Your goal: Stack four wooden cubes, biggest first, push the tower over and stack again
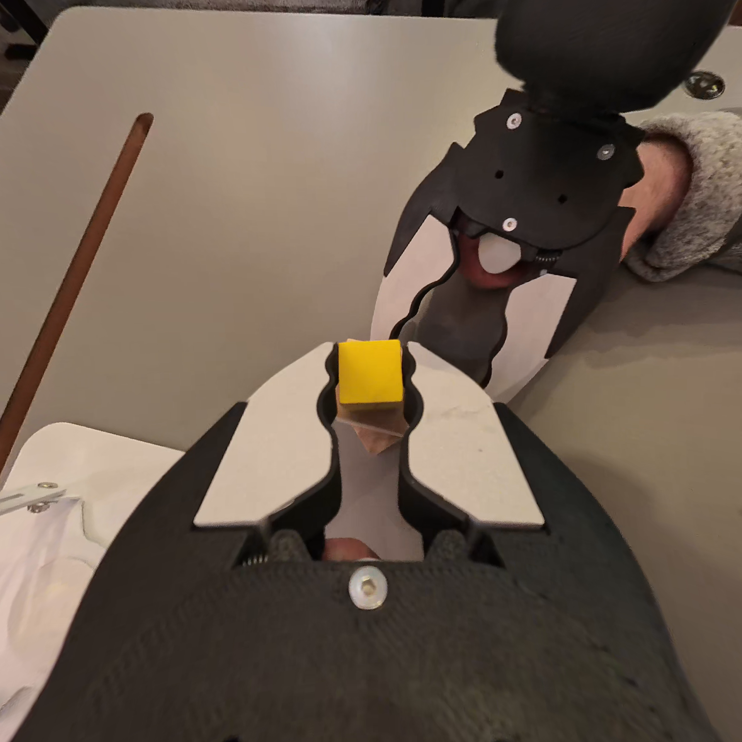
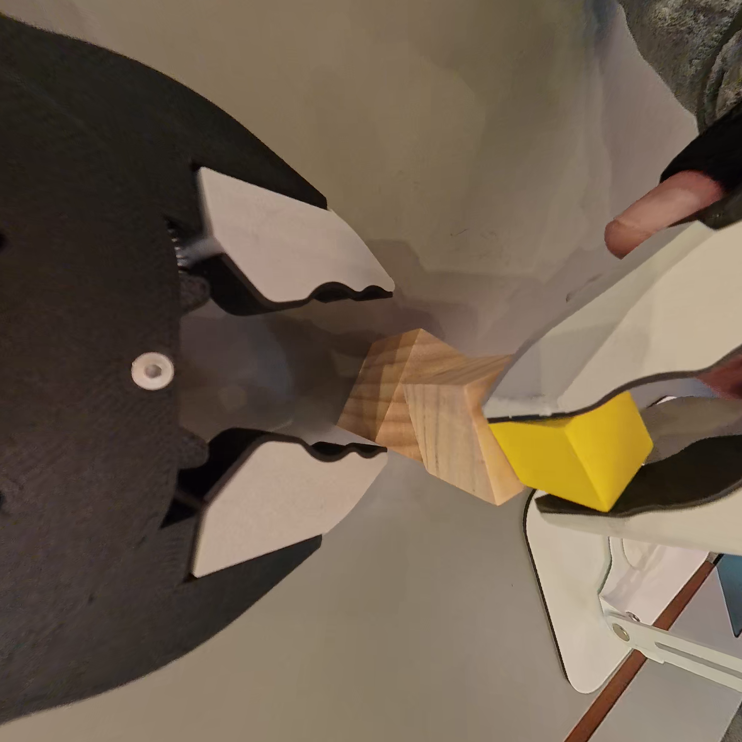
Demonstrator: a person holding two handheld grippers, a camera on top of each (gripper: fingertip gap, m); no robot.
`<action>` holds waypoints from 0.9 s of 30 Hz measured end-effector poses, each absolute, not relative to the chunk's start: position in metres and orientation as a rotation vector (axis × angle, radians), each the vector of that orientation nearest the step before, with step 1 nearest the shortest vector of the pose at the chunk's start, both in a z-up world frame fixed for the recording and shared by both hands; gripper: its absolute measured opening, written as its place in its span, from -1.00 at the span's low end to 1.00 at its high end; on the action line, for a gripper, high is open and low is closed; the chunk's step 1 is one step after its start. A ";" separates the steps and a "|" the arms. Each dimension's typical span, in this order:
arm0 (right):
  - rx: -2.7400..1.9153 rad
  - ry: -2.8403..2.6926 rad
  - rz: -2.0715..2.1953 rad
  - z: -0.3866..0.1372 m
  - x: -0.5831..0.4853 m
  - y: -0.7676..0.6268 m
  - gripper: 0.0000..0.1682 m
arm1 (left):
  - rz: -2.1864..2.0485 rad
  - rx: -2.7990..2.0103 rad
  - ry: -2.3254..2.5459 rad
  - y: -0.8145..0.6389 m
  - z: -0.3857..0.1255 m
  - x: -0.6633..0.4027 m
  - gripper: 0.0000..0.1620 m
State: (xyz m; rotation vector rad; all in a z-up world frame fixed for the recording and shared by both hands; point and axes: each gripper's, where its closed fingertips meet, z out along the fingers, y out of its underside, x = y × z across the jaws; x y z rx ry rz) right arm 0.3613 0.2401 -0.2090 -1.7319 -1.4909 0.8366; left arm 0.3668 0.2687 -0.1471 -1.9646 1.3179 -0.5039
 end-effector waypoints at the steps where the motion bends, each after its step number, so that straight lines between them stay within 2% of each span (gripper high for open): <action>1: -1.731 -1.491 0.836 -0.209 0.361 0.240 -0.18 | -0.486 -1.973 1.308 0.271 -0.148 0.365 -0.49; 2: -1.731 -1.491 0.835 -0.209 0.361 0.240 -0.18 | -0.456 -1.973 1.286 0.273 -0.147 0.362 -0.32; 4: -1.731 -1.491 0.837 -0.209 0.361 0.240 -0.18 | -0.461 -1.956 1.245 0.271 -0.141 0.352 -0.18; 8: -1.730 -1.493 0.838 -0.209 0.361 0.240 -0.18 | -0.366 -1.945 1.154 0.253 -0.134 0.294 -0.24; 15: -1.737 -1.494 0.838 -0.210 0.361 0.240 -0.18 | -0.102 -2.186 0.766 0.219 -0.169 0.104 -0.41; 17: -1.736 -1.496 0.832 -0.210 0.361 0.240 -0.18 | -0.001 -2.244 0.671 0.210 -0.183 0.060 -0.37; 27: -1.737 -1.496 0.827 -0.210 0.361 0.240 -0.18 | 0.036 -2.390 0.559 0.206 -0.231 0.015 -0.33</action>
